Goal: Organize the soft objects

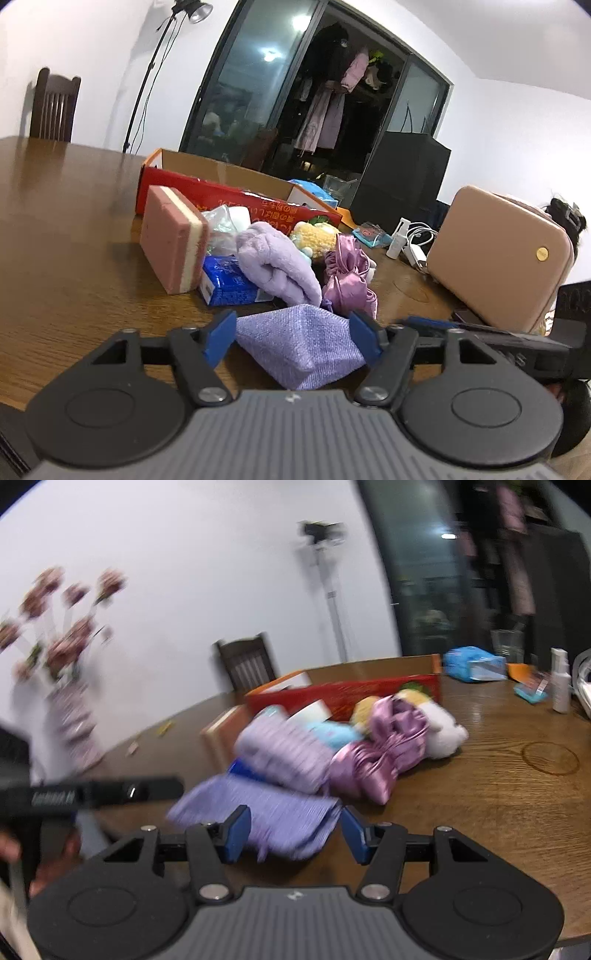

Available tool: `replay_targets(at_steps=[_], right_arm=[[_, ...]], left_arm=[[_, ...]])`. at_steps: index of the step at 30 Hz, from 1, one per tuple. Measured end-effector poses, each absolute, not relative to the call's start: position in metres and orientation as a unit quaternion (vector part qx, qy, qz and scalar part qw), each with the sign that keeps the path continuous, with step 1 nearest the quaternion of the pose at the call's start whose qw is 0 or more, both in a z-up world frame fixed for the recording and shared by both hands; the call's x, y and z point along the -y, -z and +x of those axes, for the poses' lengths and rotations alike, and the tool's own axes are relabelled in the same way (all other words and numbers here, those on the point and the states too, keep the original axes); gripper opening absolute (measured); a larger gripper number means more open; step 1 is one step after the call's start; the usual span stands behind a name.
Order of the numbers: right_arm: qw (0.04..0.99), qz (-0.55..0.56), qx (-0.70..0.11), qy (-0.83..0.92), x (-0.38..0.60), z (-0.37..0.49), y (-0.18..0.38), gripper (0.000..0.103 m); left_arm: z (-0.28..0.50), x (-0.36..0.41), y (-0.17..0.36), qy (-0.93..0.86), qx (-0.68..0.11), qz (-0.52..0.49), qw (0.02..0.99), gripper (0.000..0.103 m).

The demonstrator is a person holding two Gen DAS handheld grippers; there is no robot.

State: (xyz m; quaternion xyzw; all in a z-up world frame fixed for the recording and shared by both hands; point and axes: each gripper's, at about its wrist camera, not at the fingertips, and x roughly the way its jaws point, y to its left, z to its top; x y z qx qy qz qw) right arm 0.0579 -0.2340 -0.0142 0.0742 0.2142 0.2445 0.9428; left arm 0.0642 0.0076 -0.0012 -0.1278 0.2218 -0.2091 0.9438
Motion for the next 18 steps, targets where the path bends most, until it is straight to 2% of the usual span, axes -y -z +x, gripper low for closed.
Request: replay_targets(at_steps=[1,3,4,6,8,11,14,16,18], right_arm=[[0.946,0.084,-0.211,-0.231,0.23,0.065,0.014,0.054],[0.951,0.077,-0.21,-0.213,0.22,0.079,0.017,0.053],[0.954,0.061,-0.216,-0.197,0.212,0.085,0.021,0.053],[0.959,0.03,-0.218,-0.18,0.201,0.089,0.028,0.042],[0.958,0.005,-0.226,-0.175,0.194,0.087,0.036,0.037],[0.957,-0.001,-0.23,-0.174,0.189,0.083,0.041,0.037],[0.959,-0.032,-0.226,-0.165,0.181,0.08,0.042,0.037],[0.96,-0.05,-0.219,-0.165,0.176,0.078,0.044,0.03],[0.96,-0.062,-0.213,-0.169,0.172,0.074,0.044,0.013]], left_arm=[[0.068,-0.005,0.001,0.212,-0.23,-0.127,0.941,0.054],[0.069,-0.005,0.008,0.212,-0.251,-0.121,0.937,0.035],[0.07,-0.005,0.013,0.209,-0.259,-0.117,0.936,0.031],[0.068,-0.011,0.02,0.202,-0.268,-0.12,0.934,0.028],[0.066,-0.016,0.022,0.203,-0.268,-0.125,0.933,0.028],[0.067,-0.015,0.022,0.206,-0.267,-0.122,0.933,0.028],[0.067,-0.01,0.022,0.213,-0.27,-0.116,0.932,0.018],[0.066,-0.007,0.022,0.218,-0.268,-0.11,0.932,0.014],[0.065,-0.006,0.02,0.229,-0.264,-0.107,0.931,0.009]])
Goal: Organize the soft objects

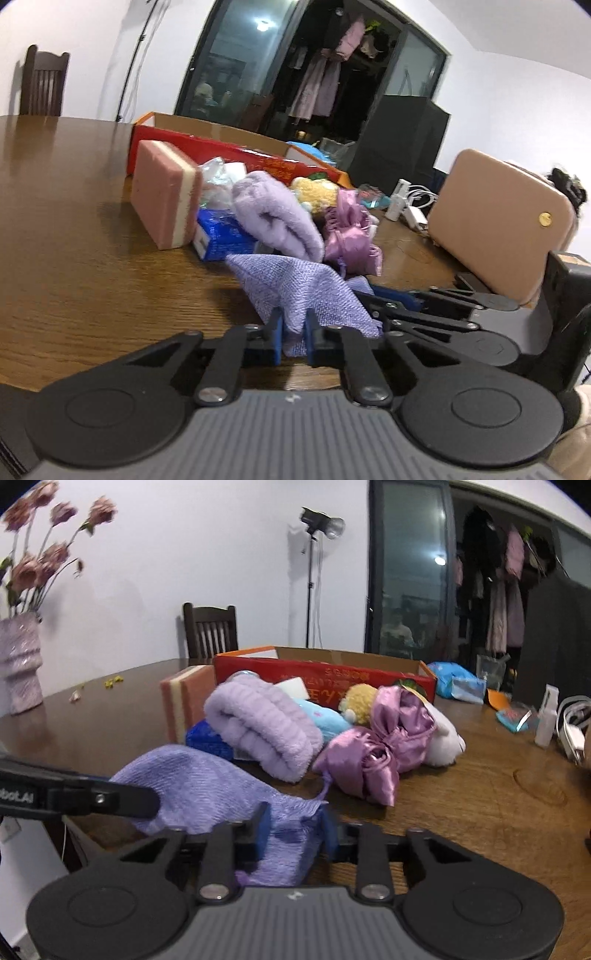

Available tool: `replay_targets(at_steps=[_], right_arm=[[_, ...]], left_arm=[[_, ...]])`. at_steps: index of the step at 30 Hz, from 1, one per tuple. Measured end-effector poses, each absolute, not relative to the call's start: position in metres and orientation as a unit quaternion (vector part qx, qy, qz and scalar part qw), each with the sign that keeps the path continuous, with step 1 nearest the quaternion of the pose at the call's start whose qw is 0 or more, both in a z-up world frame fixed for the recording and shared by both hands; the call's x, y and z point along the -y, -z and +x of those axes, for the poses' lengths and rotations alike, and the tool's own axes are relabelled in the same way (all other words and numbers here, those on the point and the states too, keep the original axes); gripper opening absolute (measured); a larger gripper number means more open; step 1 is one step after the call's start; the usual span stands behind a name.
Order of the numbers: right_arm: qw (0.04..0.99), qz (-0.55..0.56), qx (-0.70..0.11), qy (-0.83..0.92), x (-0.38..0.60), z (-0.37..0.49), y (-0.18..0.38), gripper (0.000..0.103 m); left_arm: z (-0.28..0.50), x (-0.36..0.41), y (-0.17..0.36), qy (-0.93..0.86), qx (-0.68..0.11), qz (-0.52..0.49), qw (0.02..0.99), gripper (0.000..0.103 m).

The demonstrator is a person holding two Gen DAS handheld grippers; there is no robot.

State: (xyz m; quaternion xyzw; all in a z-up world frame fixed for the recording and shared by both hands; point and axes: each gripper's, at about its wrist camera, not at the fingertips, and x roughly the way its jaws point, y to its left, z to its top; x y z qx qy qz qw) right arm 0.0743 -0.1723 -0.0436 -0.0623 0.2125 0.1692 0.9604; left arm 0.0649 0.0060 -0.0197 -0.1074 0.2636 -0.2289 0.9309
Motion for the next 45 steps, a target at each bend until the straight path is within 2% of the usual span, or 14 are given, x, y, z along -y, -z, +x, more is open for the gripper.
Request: replay_targets(at_steps=[2,6,10,16,22,26,29,32,34,35,36,38,43,45], right_arm=[[0.96,-0.067,-0.207,-0.175,0.17,0.072,0.043,0.001],[0.961,-0.04,-0.197,-0.189,0.177,0.073,0.032,0.001],[0.97,-0.031,-0.137,-0.198,0.183,0.08,-0.009,0.001],[0.969,-0.034,-0.1,-0.223,0.185,0.167,-0.092,0.001],[0.948,-0.024,-0.192,-0.254,0.15,0.333,-0.132,0.001],[0.929,-0.025,-0.279,-0.242,0.114,0.445,-0.109,0.001],[0.914,-0.022,-0.339,-0.224,0.089,0.507,-0.075,0.002],[0.896,-0.036,-0.384,-0.218,0.065,0.54,-0.047,0.014],[0.894,-0.047,-0.388,-0.218,0.056,0.544,-0.039,0.015],[0.896,-0.051,-0.385,-0.218,0.054,0.542,-0.038,0.019],[0.897,-0.051,-0.381,-0.219,0.054,0.54,-0.039,0.029],[0.901,-0.046,-0.374,-0.215,0.06,0.534,-0.046,0.039],[0.923,-0.044,-0.324,-0.202,0.097,0.505,-0.093,0.039],[0.932,-0.041,-0.304,-0.195,0.117,0.487,-0.116,0.043]], left_arm=[[0.063,-0.005,0.016,0.231,-0.254,-0.099,0.934,0.008],[0.069,0.001,-0.01,0.244,-0.218,-0.076,0.942,0.007],[0.097,-0.004,-0.061,0.263,-0.163,-0.072,0.948,0.007],[0.206,-0.02,-0.129,0.279,-0.173,-0.098,0.94,0.008],[0.363,-0.049,-0.134,0.242,-0.251,-0.117,0.93,0.008],[0.45,-0.058,-0.095,0.179,-0.321,-0.095,0.925,0.009],[0.483,-0.057,-0.069,0.126,-0.352,-0.049,0.926,0.019],[0.49,-0.056,-0.06,0.133,-0.348,-0.028,0.928,0.043],[0.489,-0.058,-0.062,0.138,-0.342,-0.022,0.929,0.044],[0.486,-0.058,-0.064,0.142,-0.338,-0.022,0.93,0.045],[0.483,-0.059,-0.069,0.146,-0.335,-0.022,0.931,0.046],[0.476,-0.063,-0.079,0.149,-0.323,-0.023,0.934,0.05],[0.444,-0.066,-0.118,0.141,-0.288,-0.016,0.947,0.054],[0.425,-0.065,-0.133,0.142,-0.277,-0.013,0.95,0.06]])
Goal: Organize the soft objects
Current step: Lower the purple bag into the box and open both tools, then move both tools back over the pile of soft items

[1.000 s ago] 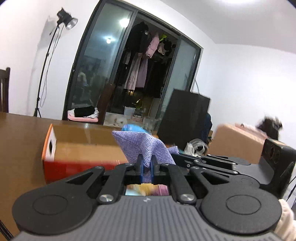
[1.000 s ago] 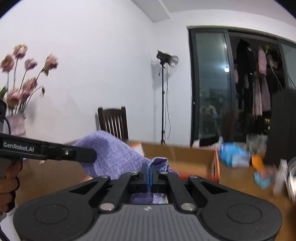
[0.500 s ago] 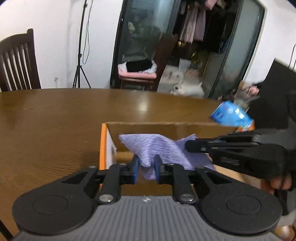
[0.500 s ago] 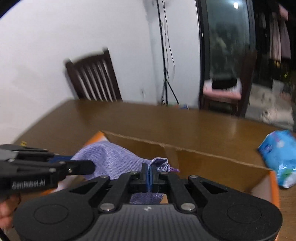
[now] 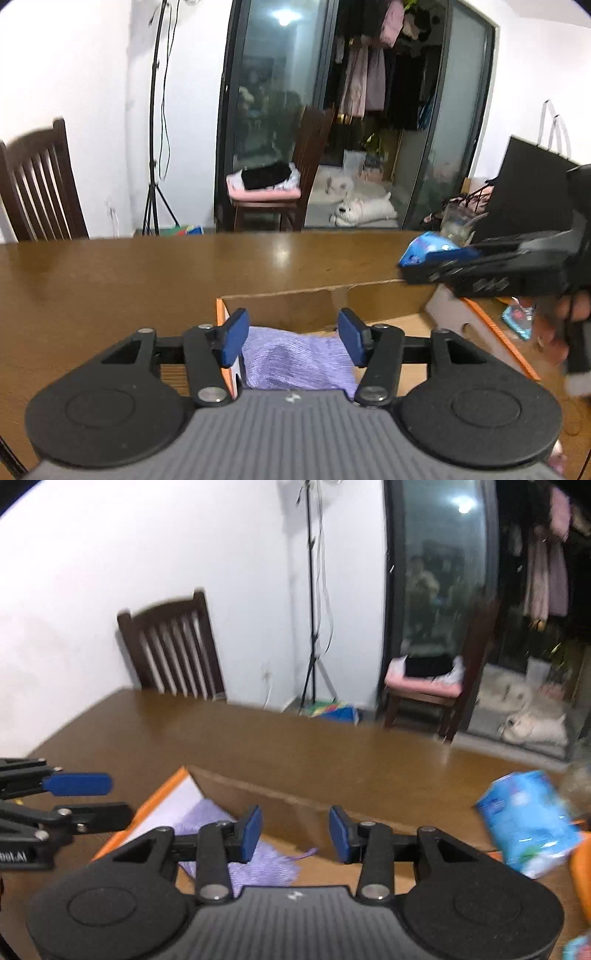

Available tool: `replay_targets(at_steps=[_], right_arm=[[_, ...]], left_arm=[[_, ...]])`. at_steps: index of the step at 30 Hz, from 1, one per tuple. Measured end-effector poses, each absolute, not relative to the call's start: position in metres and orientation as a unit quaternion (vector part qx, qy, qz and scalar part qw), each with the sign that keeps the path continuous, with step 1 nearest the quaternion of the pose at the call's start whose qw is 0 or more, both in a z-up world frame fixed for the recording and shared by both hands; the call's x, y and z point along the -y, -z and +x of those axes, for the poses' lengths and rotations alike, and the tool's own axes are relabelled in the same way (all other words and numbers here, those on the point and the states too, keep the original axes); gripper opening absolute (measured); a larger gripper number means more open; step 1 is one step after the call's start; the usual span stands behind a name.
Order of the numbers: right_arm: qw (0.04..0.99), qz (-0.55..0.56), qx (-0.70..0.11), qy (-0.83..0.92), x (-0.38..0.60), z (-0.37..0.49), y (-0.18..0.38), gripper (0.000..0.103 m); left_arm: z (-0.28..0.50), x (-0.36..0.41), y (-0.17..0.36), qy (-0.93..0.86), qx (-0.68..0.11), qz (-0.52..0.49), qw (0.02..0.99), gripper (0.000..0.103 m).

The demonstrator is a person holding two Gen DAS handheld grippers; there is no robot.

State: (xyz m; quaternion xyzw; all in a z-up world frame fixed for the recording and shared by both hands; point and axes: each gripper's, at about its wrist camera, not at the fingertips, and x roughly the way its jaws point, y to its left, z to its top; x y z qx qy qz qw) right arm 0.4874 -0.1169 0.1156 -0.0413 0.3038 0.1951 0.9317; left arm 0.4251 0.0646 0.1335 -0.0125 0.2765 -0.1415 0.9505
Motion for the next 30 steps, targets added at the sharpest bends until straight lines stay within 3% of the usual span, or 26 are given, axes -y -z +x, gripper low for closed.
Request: replay_targets(at_steps=[4,6,13,19,21,24,30], right_arm=[[0.947,-0.04,-0.268,-0.172,0.161,0.445,-0.158,0.045],[0.953,-0.041,-0.256,-0.159,0.18,0.424,-0.173,0.055],[0.963,-0.034,-0.226,-0.141,0.232,0.339,-0.185,0.056],[0.972,-0.027,-0.189,-0.138,0.255,0.259,-0.164,0.057],[0.975,-0.038,-0.168,-0.142,0.258,0.23,-0.153,0.059],[0.981,-0.064,-0.133,-0.13,0.259,0.188,-0.129,0.063],[0.982,-0.028,-0.132,-0.131,0.251,0.122,-0.072,0.071]], left_arm=[[0.381,-0.059,-0.161,0.13,-0.25,-0.005,0.96,0.069],[0.36,-0.056,-0.172,0.122,-0.237,-0.002,0.964,0.071],[0.297,-0.033,-0.18,0.1,-0.205,0.01,0.974,0.083],[0.223,-0.018,-0.16,0.064,-0.153,0.005,0.986,0.087],[0.192,-0.013,-0.15,0.064,-0.121,0.011,0.99,0.096],[0.15,-0.007,-0.131,0.062,-0.08,0.024,0.995,0.102],[0.1,-0.001,-0.073,0.06,-0.11,0.019,0.992,0.103]])
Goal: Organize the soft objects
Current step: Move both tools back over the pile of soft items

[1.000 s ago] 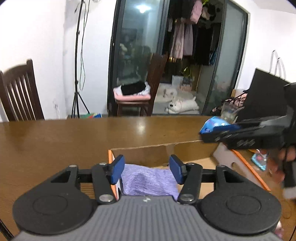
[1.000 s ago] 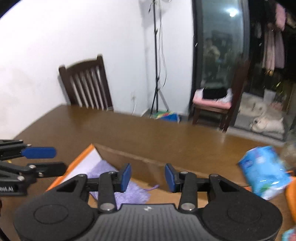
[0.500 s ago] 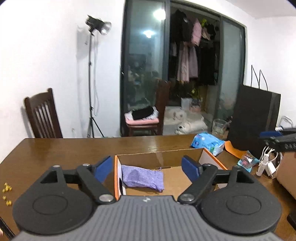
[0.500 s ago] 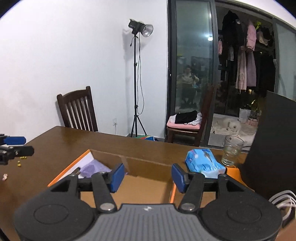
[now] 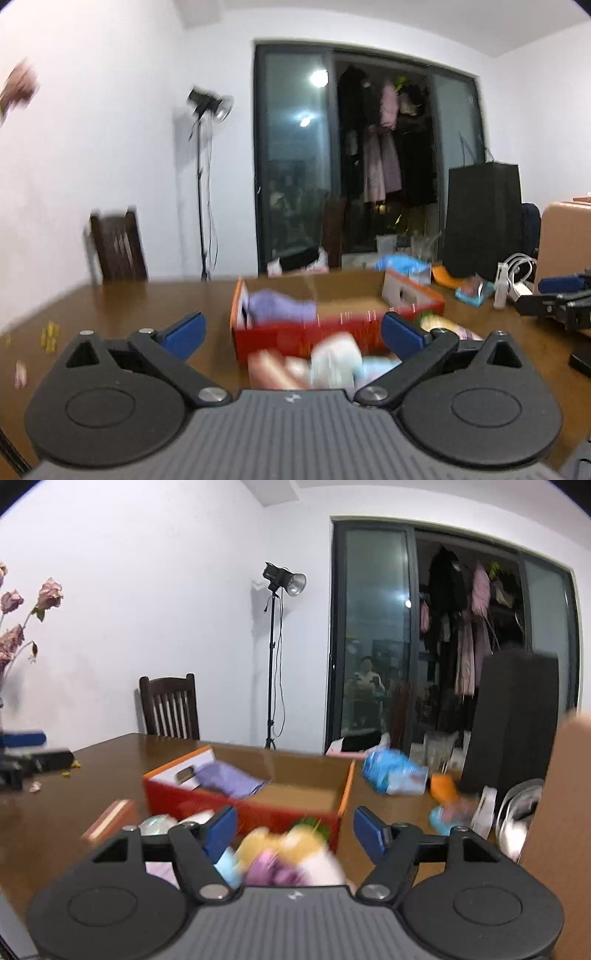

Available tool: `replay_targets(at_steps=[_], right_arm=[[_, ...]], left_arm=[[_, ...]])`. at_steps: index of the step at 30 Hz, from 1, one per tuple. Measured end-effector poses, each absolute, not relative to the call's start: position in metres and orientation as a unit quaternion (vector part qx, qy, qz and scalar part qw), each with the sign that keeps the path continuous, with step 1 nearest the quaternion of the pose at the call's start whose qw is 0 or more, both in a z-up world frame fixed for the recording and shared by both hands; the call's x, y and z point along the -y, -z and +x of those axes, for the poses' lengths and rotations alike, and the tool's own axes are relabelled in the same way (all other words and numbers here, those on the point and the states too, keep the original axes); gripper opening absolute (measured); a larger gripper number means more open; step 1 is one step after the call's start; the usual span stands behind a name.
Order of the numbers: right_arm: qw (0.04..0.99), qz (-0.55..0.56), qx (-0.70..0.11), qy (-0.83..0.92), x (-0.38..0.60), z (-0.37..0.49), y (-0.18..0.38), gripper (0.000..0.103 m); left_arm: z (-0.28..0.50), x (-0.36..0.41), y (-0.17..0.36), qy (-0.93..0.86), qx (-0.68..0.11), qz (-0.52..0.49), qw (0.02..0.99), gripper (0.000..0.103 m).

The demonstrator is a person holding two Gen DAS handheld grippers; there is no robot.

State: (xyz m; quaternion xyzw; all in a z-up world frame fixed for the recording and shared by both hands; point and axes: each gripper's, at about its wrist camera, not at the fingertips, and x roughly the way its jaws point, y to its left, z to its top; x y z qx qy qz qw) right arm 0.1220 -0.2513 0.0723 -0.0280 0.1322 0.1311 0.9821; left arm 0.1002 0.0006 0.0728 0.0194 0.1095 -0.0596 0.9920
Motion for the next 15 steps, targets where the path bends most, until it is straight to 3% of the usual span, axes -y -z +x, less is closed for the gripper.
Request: replay_targets(at_steps=[2,7,15], right_arm=[[0.982,-0.017,-0.13,-0.135,0.245,0.105,-0.049,0.078],[0.975,-0.031,-0.179,-0.131,0.226,0.089,0.001,0.078],[0.975,-0.023,-0.177,-0.133,0.214,0.092,0.007,0.076]], left_arm=[[0.087,-0.007,-0.054,0.065,-0.135,-0.017,0.989,0.103],[0.087,-0.02,-0.029,0.069,-0.176,0.001,0.982,0.103],[0.094,-0.02,-0.02,0.074,-0.177,-0.044,0.98,0.103]])
